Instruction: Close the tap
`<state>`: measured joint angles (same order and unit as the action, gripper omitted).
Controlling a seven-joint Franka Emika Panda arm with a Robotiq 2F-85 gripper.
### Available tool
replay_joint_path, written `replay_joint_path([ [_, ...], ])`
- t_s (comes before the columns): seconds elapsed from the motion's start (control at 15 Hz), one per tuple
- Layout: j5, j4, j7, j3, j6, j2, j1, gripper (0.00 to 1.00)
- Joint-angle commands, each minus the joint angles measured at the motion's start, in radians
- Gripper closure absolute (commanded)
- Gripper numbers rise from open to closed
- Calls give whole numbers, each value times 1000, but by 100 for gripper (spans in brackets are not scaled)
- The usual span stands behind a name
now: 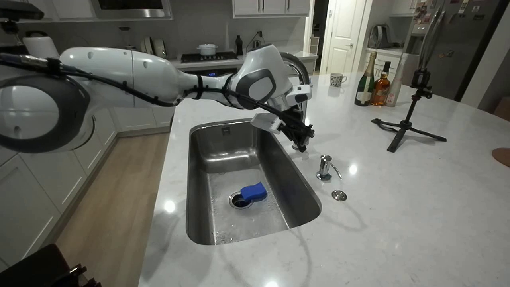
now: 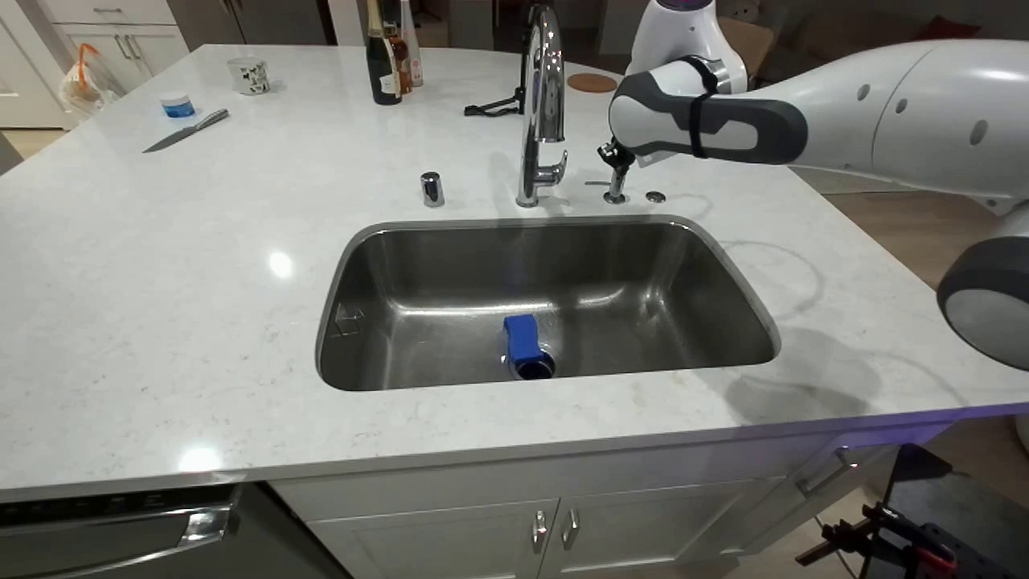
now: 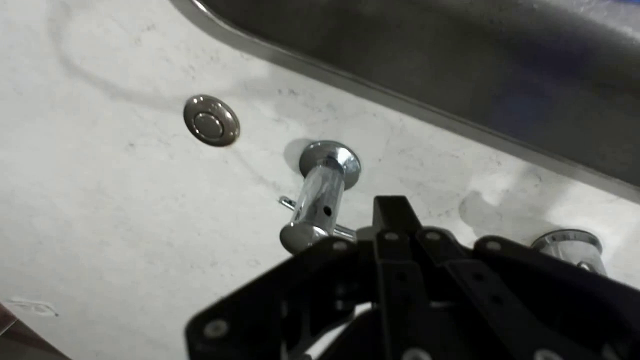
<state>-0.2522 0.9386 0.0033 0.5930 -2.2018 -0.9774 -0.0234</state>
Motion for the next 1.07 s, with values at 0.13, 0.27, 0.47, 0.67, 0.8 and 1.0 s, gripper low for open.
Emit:
replay_joint_path([
  [0.13,7,-35,-15,0,232,45,4,100],
  [0.27,8,-46,-19,2,284,52,6,100],
  [0.47,6,-68,-18,2,379,60,12,100],
  [0.67,0,-63,-1,5,357,45,10,91],
  [0.8,0,-65,-1,5,365,47,12,75],
  [1.0,0,-65,-1,5,366,47,13,74],
])
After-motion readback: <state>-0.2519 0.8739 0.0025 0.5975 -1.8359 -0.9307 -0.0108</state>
